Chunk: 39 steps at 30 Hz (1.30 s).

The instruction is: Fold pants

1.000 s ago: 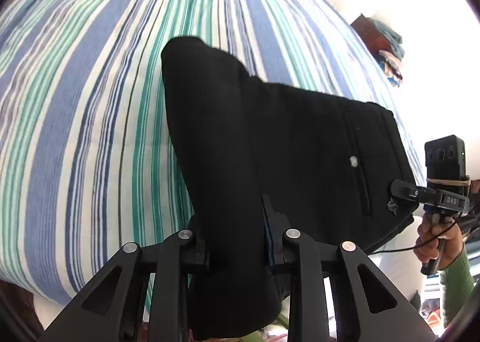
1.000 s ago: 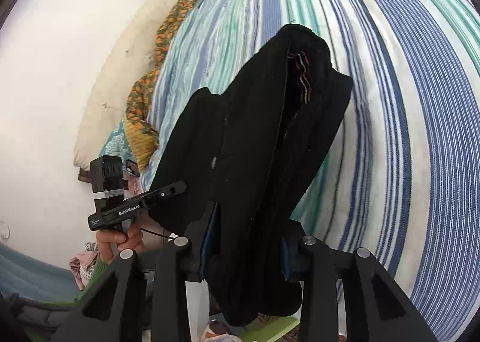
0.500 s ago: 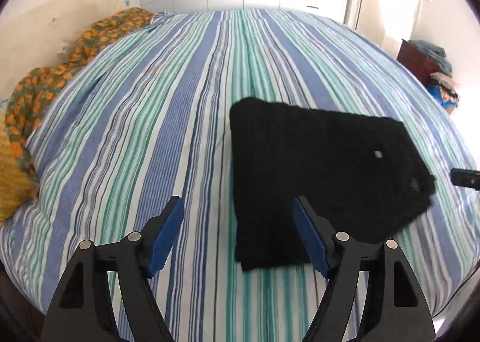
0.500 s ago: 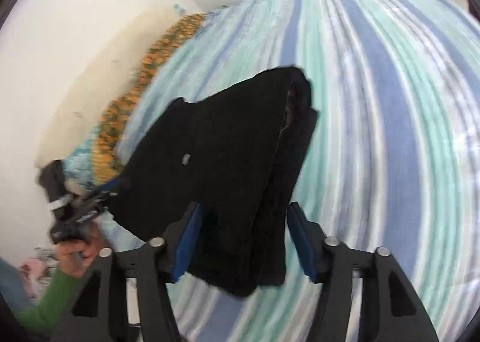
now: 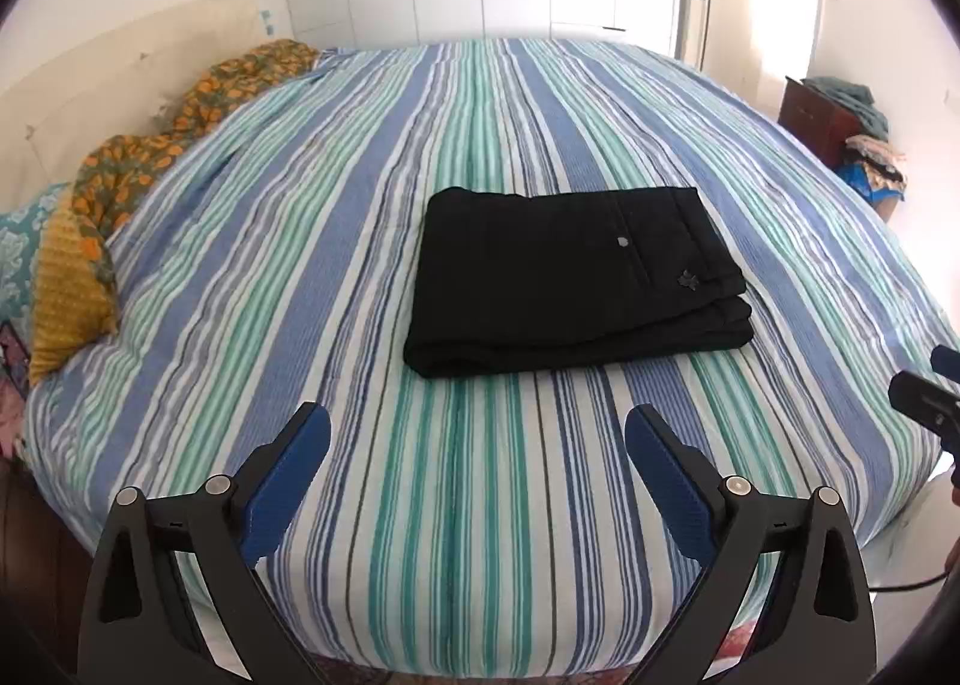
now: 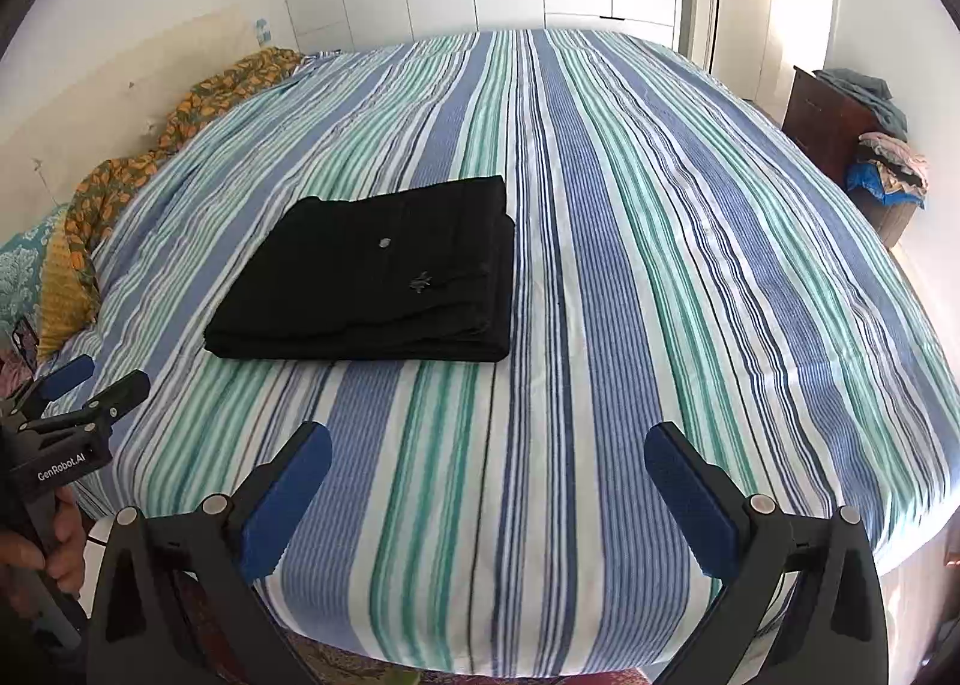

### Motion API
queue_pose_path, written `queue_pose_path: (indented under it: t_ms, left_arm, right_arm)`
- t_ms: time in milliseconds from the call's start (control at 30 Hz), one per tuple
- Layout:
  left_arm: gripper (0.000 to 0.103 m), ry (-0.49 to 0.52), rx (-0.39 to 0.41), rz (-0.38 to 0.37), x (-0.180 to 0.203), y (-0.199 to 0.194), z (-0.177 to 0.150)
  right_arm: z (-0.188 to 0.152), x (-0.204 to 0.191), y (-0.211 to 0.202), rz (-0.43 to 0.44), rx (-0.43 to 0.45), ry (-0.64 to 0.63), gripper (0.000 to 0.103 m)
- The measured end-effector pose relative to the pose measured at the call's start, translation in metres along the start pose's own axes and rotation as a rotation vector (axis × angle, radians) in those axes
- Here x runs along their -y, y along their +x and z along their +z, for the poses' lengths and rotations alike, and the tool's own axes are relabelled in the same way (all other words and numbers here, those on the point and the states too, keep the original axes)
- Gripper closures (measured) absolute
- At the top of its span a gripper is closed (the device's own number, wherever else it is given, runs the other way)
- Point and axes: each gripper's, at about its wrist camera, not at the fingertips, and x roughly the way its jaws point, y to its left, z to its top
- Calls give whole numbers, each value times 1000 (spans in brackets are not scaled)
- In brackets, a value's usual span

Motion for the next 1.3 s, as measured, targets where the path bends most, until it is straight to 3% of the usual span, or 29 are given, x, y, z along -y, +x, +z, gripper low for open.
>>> queue_pose_path:
  t_ms: [267,433,533,667,1300]
  left_arm:
    - [4,-55,10,-14,-7,-22,-5]
    - [4,0,34,47,-1,-33,-7]
    - [4,14,25,42,0,-36,-7]
    - [3,-2,-9,19,0,-34,-7]
    - [1,3,-43,59,7,-31,-13]
  right_arm:
    - [-7,-28,-33,-24,57,-41,0]
    - [-15,-39,-45,-59,81,-70,0]
    - [-19,-46,-50,-65,90,-90,0]
    - [-24,-54,-52,-73,92,-119,0]
    - [-28,-62,-43,-74,72,-130,0]
